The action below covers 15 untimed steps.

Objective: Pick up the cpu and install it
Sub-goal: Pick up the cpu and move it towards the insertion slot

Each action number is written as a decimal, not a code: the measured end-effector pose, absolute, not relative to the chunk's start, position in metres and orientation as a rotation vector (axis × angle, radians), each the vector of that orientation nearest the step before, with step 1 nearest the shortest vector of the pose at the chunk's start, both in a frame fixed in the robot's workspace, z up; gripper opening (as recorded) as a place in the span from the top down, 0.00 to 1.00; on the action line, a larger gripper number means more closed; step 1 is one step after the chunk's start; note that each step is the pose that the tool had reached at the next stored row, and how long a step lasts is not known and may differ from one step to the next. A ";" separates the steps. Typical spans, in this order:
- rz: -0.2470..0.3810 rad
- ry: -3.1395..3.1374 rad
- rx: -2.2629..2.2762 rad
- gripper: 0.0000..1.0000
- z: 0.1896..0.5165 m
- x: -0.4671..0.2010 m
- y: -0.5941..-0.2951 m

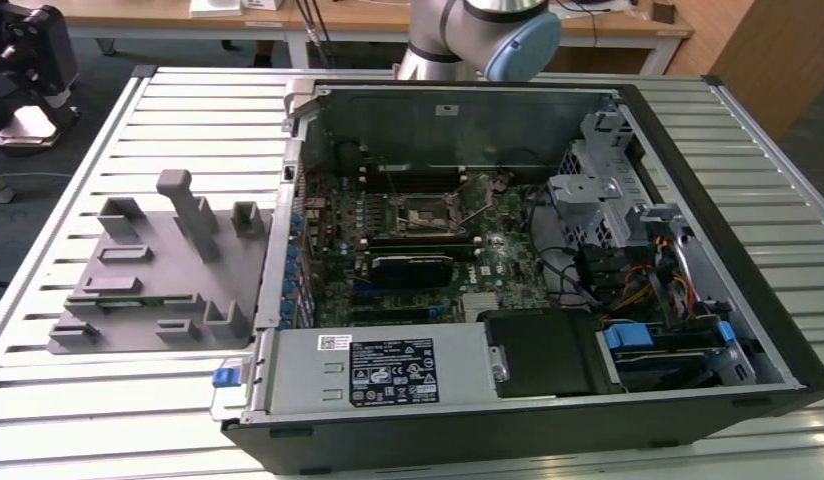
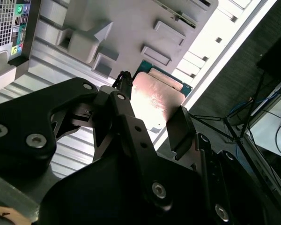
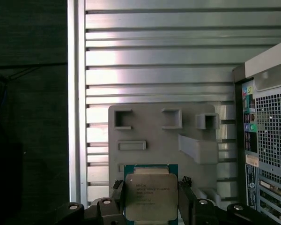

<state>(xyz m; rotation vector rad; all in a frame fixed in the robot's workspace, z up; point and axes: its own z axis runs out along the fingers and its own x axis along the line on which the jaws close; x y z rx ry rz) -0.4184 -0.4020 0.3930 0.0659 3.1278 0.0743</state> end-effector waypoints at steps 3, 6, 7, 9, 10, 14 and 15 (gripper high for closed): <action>0.074 3.128 0.066 0.46 0.393 -0.417 -0.402; 0.074 3.128 0.066 0.46 0.393 -0.416 -0.402; 0.074 3.128 0.066 0.46 0.393 -0.415 -0.402; 0.074 3.128 0.066 0.46 0.393 -0.415 -0.402; 0.074 3.128 0.066 0.46 0.393 -0.414 -0.402; 0.074 3.128 0.066 0.46 0.393 -0.413 -0.402; 0.074 3.128 0.066 0.46 0.393 -0.412 -0.402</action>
